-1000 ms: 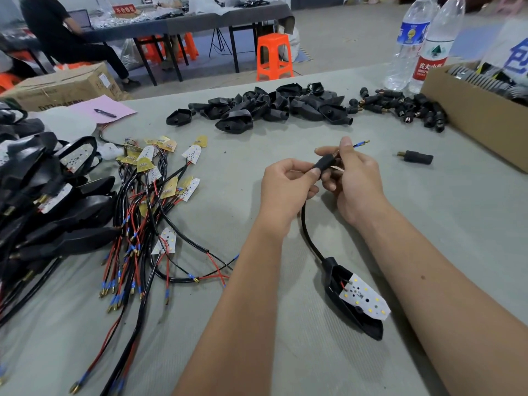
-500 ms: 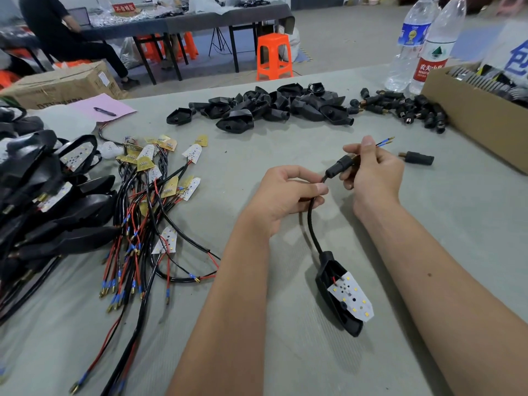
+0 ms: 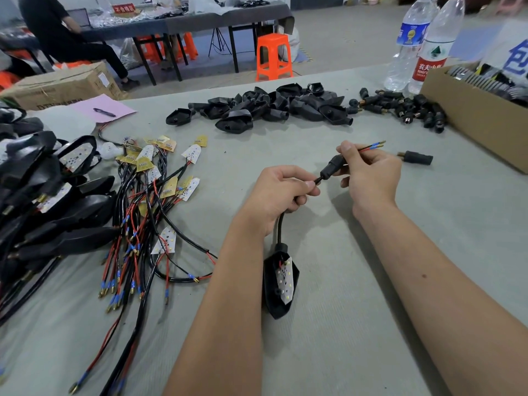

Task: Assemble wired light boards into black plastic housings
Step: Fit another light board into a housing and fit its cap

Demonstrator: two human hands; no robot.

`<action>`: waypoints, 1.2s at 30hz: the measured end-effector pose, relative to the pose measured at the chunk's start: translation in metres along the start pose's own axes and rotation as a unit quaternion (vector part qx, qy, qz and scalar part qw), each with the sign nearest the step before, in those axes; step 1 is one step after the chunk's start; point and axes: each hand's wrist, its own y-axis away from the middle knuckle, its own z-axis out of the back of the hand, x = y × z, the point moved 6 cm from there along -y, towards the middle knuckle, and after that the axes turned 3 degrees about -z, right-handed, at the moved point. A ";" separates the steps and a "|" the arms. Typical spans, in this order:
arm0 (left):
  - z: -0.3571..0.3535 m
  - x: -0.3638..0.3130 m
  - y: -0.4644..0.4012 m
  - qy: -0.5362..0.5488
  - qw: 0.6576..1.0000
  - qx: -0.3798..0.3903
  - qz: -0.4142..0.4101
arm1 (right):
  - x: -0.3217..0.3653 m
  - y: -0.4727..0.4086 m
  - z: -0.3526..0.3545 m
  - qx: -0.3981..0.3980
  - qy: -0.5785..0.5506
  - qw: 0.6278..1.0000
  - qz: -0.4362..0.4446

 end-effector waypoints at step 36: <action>0.008 -0.001 -0.002 -0.010 0.997 -0.069 -0.021 | -0.001 0.003 -0.013 0.088 -0.026 0.995 -0.034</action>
